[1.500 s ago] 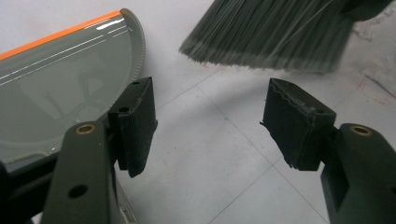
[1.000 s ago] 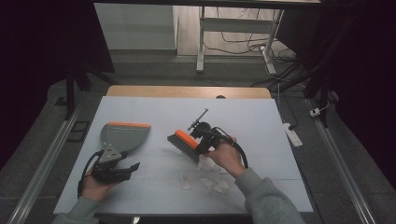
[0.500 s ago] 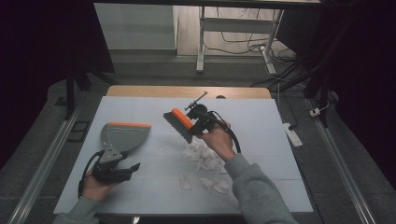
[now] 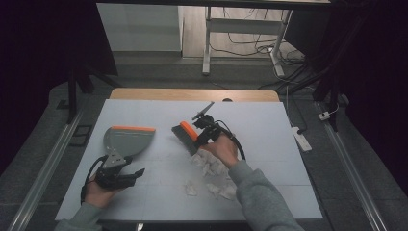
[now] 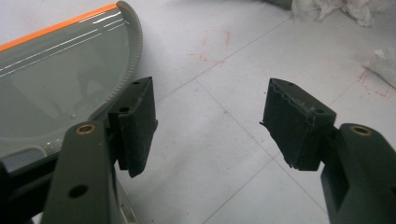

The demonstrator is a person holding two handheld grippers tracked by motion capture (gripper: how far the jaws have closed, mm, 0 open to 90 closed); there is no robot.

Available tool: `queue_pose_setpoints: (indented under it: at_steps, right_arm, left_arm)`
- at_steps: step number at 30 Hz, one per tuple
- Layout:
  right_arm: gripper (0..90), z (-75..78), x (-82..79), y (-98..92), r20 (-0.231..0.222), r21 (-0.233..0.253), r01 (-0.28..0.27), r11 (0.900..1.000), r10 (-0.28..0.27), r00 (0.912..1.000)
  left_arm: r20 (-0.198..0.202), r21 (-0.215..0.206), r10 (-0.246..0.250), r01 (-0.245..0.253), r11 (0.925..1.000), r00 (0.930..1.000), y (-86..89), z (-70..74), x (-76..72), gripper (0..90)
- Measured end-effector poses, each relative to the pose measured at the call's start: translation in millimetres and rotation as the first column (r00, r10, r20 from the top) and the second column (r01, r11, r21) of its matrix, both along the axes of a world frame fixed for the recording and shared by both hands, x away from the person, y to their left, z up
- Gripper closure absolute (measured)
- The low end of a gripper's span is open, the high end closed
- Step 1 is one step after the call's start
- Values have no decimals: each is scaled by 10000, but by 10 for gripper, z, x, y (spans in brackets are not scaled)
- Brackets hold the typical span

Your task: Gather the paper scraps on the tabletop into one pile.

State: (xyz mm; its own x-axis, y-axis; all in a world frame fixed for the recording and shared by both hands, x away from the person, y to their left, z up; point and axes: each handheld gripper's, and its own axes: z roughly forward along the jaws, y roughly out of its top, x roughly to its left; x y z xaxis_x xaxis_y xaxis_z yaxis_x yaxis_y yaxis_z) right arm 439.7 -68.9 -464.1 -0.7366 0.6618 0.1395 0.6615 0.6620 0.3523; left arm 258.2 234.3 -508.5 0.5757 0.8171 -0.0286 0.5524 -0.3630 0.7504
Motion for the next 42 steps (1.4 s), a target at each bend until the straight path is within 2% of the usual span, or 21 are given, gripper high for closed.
queue_pose_setpoints:
  at_steps: [2,5,10,13,16,19,23,27,30,36,37,38,40,41,42]
  right_arm:
    - [700,23,-14,-136,-14,151,196,9997,-196,9998]
    - [700,107,-77,-242,344,214,199,9996,-206,9992]
    - [700,417,-246,-293,1036,1103,-364,9932,250,9943]
    - [699,588,-375,-299,1401,1253,-887,9882,709,9876]
    - [699,679,-495,-318,1600,1163,-1207,9859,1013,9819]
    - [699,688,-621,-339,1507,1169,-1552,9809,1370,9791]
    - [699,604,-831,-308,1088,1106,-2220,9688,2102,9716]
    - [699,445,-1023,-237,573,721,-3094,9482,3058,9504]
    - [699,350,-1185,-186,283,285,-3826,9235,3818,9238]
    - [699,190,-1450,-83,-257,-146,-4763,8791,4759,8791]
    - [699,146,-1475,-59,-368,-345,-4870,8727,4858,8733]
    - [700,100,-1482,-41,-366,-633,-5056,8605,5042,8628]
    - [699,80,-1464,-26,-45,-1022,-4881,8668,4903,8716]
    - [699,84,-1437,-25,-130,-1101,-4778,8715,4794,8775]
    - [699,81,-1397,-36,-39,-1217,-4775,8701,4807,8769]
  left_arm:
    - [-34,52,-39,39,10000,10000,-14,-4,4,356]
    - [-52,137,-109,110,9998,9999,-33,-9,6,356]
    - [-57,82,-11,12,10000,10000,-19,-8,8,356]
    - [-54,93,24,-24,10000,10000,-12,-10,6,356]
    - [-54,92,26,-26,10000,10000,-12,-9,5,356]
    - [-32,105,33,-33,9999,10000,-7,-5,4,356]
    - [-37,91,76,-75,9999,10000,3,-5,5,356]
    - [-56,87,122,-121,9999,9999,10,-8,6,356]
    - [-51,96,130,-130,9999,9999,16,-8,6,355]
    - [-60,96,135,-134,9999,9999,14,-11,10,356]
    - [-63,100,128,-128,9999,9999,12,-12,9,356]
    - [-55,108,123,-122,9999,9999,12,-11,7,356]
    - [-45,96,129,-128,9999,9999,14,-8,5,356]
    - [-36,94,140,-140,9999,9999,16,-7,5,356]
    - [-33,75,140,-140,9999,9999,18,-6,4,356]
